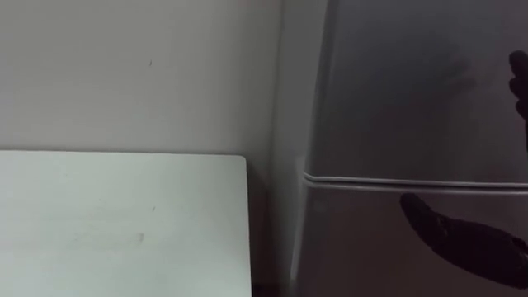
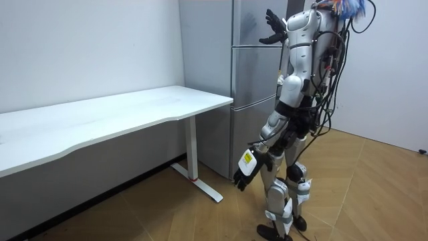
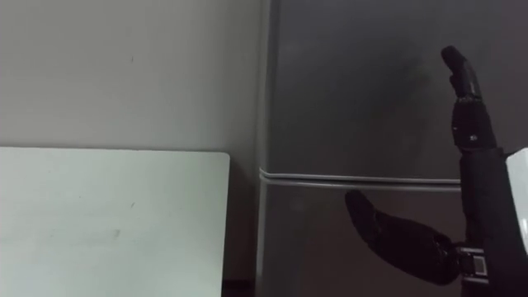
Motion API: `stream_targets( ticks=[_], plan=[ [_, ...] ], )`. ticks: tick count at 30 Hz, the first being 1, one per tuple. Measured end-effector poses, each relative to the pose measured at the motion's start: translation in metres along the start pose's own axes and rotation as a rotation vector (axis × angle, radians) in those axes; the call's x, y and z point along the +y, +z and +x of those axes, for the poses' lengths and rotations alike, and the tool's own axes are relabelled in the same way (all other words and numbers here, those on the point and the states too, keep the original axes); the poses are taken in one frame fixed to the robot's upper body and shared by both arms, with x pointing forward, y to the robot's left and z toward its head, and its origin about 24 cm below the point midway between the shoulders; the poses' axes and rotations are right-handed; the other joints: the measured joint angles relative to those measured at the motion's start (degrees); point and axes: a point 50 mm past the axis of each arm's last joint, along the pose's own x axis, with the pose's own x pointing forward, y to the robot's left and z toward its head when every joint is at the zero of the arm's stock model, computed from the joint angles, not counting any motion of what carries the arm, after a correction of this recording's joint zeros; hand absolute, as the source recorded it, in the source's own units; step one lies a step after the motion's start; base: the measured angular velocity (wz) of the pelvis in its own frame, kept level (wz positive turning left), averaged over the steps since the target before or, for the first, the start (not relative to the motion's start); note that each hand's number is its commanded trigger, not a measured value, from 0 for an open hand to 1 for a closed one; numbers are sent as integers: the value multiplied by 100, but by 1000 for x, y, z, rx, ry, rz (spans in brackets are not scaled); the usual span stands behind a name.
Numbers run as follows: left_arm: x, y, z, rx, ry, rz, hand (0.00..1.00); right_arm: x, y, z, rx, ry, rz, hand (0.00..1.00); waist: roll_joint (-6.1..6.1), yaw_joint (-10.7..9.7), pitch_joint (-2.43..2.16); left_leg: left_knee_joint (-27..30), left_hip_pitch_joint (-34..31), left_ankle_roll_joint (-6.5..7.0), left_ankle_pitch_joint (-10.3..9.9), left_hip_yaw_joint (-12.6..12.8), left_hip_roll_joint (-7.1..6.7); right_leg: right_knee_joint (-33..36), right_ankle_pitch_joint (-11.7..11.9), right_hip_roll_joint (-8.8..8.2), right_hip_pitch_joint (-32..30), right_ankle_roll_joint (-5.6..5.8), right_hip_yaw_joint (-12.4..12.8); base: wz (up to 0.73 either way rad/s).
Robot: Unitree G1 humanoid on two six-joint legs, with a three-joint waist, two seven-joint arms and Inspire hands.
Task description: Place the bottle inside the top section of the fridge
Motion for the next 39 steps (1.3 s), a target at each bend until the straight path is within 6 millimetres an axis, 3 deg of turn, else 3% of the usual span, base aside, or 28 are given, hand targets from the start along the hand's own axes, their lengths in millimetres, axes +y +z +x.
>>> stream_targets(
  ticks=[18,24,30,39],
  plan=[
    [4,0,-2,-6,32,-50,0,-47,-47,-3,245,-251,56,0,-13,-307,13,10,0,4,3,-27,-44,-100,-11,-11,35,12,12,0],
    [3,-3,-3,6,50,-50,0,-66,-77,-18,425,-463,145,0,46,-412,19,-41,-15,4,1,-27,-40,-86,-12,-9,13,14,-4,0],
    [-8,-13,-7,49,42,-90,0,-79,-91,-36,542,-639,229,0,173,-505,-16,-55,-11,5,-1,-40,-39,-91,-11,-11,33,16,-8,0],
    [-10,-13,-8,49,48,-94,0,-78,-122,-88,817,-834,150,0,175,-496,-4,-30,96,21,10,-78,-85,-106,-89,-78,108,57,0,2]
  ],
)
